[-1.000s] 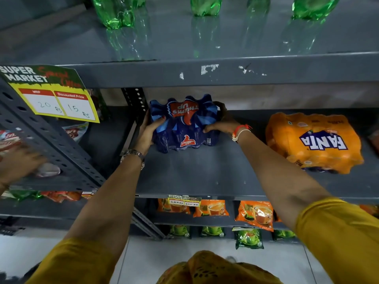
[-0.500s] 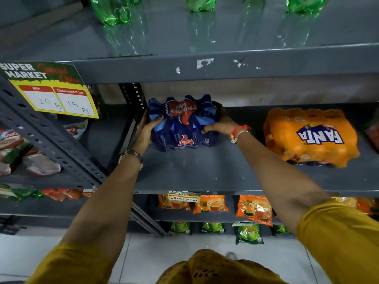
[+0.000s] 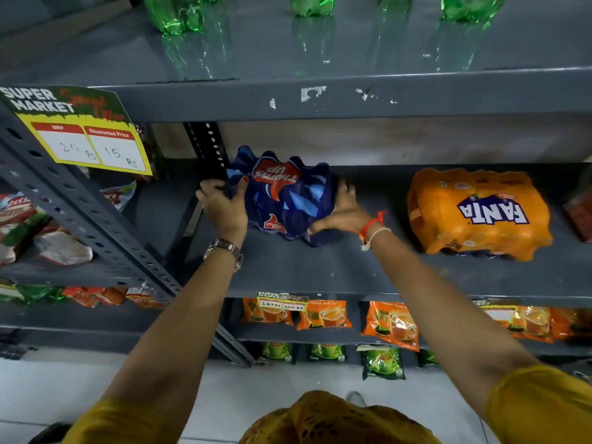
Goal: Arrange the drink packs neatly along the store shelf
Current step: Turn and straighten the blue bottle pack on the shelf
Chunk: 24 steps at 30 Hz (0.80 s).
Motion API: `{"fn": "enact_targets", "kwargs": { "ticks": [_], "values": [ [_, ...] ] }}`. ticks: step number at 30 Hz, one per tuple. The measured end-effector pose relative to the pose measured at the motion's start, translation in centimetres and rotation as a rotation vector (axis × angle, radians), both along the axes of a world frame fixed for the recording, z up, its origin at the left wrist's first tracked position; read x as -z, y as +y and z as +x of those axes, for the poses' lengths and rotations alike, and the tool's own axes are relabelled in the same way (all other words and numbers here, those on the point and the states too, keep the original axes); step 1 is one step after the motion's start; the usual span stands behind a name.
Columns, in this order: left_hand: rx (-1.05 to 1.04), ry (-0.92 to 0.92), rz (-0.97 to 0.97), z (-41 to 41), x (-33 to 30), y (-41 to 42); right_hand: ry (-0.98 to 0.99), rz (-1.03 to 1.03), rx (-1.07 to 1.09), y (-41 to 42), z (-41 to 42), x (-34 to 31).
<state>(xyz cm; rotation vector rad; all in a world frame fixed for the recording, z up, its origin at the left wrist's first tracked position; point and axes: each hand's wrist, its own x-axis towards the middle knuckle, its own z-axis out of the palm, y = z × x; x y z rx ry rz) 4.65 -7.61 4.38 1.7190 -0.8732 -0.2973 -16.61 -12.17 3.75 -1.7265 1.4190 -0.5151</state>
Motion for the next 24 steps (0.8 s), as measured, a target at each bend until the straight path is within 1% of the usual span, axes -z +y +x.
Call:
{"fn": "enact_targets", "kwargs": {
  "ticks": [2, 4, 6, 8, 9, 10, 12, 13, 15, 17, 19, 20, 22, 24],
  "values": [
    [0.055, 0.064, 0.003, -0.5, -0.1, -0.3, -0.083, -0.054, 0.016, 2.1, 0.0, 0.5],
    [0.101, 0.134, 0.061, -0.7, 0.0, -0.4, -0.136, -0.143, 0.01, 3.9, 0.0, 1.0],
    [0.126, 0.162, 0.076, -0.7, 0.1, 0.1, -0.085, -0.232, 0.007, 5.1, 0.1, 1.6],
    [0.235, 0.279, 0.062, -0.5, 0.1, 1.0, -0.018, -0.324, 0.004, 6.3, 0.6, 1.9],
    [0.317, 0.344, 0.063, -0.2, 0.0, 1.4, -0.047, -0.334, -0.008, 7.0, 1.0, 2.1],
    [0.397, 0.385, 0.077, 0.1, -0.2, 1.9, -0.129, -0.299, -0.023, 7.8, 1.6, 2.4],
    [0.521, 0.385, 0.172, 0.5, -1.1, 2.7, -0.278, -0.228, -0.031, 9.6, 3.1, 3.5],
    [0.563, 0.359, 0.229, 0.7, -1.8, 2.8, -0.311, -0.229, -0.022, 10.4, 4.0, 4.3],
    [0.619, 0.287, 0.324, 1.2, -3.5, 2.4, -0.289, -0.271, -0.042, 11.9, 5.7, 5.8],
    [0.655, 0.194, 0.435, 1.7, -5.3, 1.6, -0.232, -0.3, -0.114, 13.1, 7.0, 5.9],
    [0.69, 0.065, 0.577, 1.8, -6.8, 0.6, -0.214, -0.282, -0.235, 13.6, 7.8, 5.6],
    [0.707, -0.023, 0.641, 1.9, -7.3, -0.1, -0.198, -0.275, -0.297, 13.6, 8.3, 5.4],
    [0.731, -0.271, 0.748, 1.7, -8.4, -1.1, -0.146, -0.241, -0.423, 13.1, 8.8, 5.2],
    [0.71, -0.493, 0.819, 1.7, -9.3, -2.1, -0.175, -0.147, -0.478, 12.0, 8.7, 5.1]
  ]
}}
